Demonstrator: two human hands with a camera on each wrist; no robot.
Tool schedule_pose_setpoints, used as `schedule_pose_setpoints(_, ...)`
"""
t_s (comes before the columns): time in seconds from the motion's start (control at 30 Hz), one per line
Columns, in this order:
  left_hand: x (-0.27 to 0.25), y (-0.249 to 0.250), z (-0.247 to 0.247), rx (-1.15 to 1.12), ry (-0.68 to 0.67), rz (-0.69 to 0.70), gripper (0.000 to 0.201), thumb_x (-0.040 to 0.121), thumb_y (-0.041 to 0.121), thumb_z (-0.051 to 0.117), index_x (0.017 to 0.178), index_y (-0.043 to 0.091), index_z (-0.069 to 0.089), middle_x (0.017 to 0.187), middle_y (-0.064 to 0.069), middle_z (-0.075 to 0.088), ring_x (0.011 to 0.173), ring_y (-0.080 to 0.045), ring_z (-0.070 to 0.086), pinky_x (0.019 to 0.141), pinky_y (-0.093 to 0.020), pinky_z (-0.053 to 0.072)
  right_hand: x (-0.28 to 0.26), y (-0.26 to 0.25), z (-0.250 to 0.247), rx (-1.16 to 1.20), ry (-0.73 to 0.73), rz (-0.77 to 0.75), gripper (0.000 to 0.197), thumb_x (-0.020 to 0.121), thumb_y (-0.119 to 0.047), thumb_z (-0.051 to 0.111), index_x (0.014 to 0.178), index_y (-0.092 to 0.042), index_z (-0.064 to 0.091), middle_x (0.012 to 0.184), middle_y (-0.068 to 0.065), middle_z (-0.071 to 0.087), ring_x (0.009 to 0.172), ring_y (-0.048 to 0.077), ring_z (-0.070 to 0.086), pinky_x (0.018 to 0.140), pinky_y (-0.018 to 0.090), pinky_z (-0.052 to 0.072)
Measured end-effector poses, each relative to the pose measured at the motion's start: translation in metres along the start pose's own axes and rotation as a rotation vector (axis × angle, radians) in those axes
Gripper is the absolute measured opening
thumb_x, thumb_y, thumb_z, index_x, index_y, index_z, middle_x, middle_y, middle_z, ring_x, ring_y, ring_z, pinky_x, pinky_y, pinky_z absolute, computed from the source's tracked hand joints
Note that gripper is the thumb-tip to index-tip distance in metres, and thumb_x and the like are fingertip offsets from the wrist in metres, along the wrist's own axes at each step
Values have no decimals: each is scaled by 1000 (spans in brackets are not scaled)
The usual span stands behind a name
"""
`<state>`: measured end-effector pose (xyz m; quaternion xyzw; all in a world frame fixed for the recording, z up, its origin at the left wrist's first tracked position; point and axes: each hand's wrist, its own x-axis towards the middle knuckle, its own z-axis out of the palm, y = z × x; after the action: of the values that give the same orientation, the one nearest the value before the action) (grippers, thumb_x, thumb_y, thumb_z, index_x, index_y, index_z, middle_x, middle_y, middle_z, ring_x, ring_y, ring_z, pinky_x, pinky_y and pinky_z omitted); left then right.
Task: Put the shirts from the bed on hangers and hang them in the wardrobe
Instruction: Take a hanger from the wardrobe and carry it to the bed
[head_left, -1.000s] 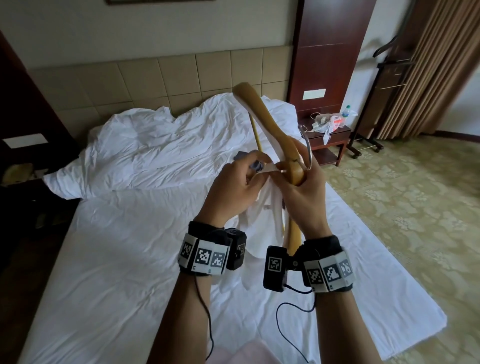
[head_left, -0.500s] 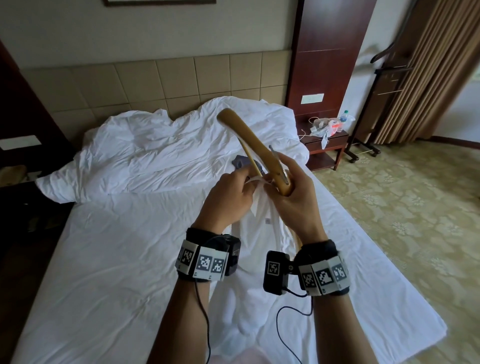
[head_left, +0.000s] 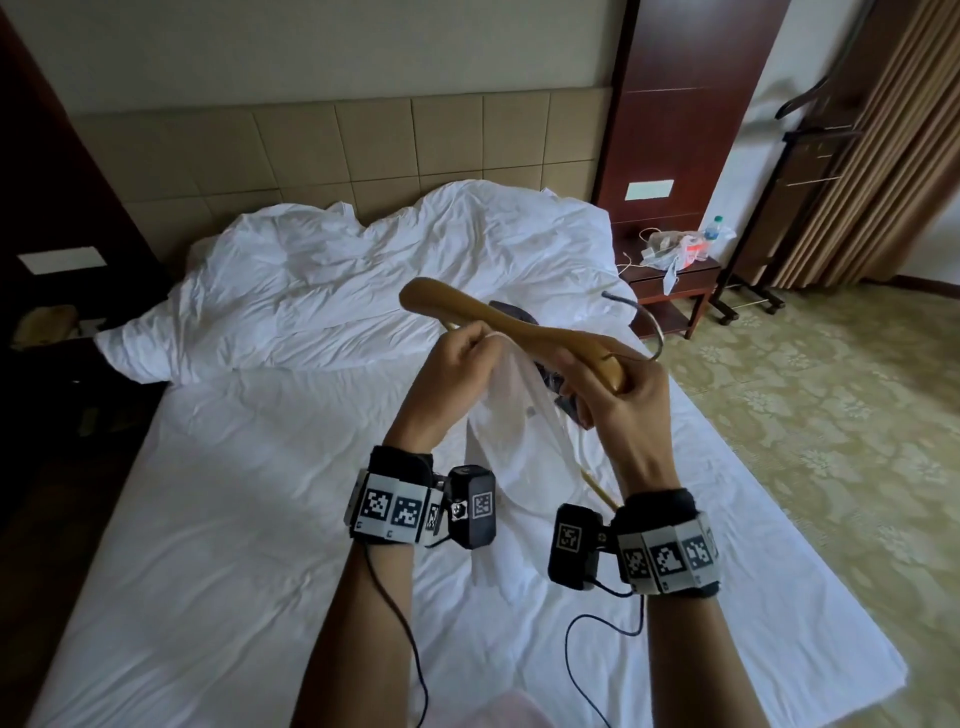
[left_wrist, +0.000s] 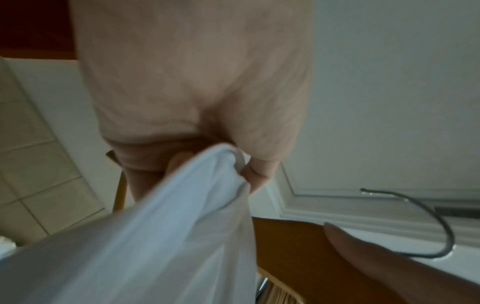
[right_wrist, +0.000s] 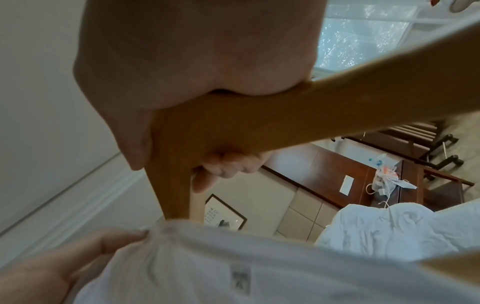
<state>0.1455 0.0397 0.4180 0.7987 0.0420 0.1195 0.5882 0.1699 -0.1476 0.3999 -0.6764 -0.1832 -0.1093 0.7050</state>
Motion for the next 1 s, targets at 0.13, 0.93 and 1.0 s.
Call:
schedule_pose_setpoints(0.13,4,-12,-8,105,137,32,31,89,22,74,78,0,56,63,-4,51,59,-15,50,56,-29,39,-1,-2,-4,-82,-57,-5,10,92,-18,82,101,-20,83,72,-11,74,66,5,67,64,27,51)
schedule_pose_setpoints(0.93,0,-67,-61,179,676,-85,46,83,33,71,54,7,47,55,-8,32,57,-17,31,57,-31,31,-11,3,-38,24,-187,128,14,94,-13,78,81,-17,81,54,17,49,46,39,40,52,59,39)
schedule_pose_setpoints(1.0,0,-62,-59,167,658,-58,42,81,34,70,57,5,52,60,-20,39,57,-16,34,58,-31,32,-12,2,-36,28,-186,137,9,94,-14,77,87,-16,82,56,20,50,49,47,40,54,62,40)
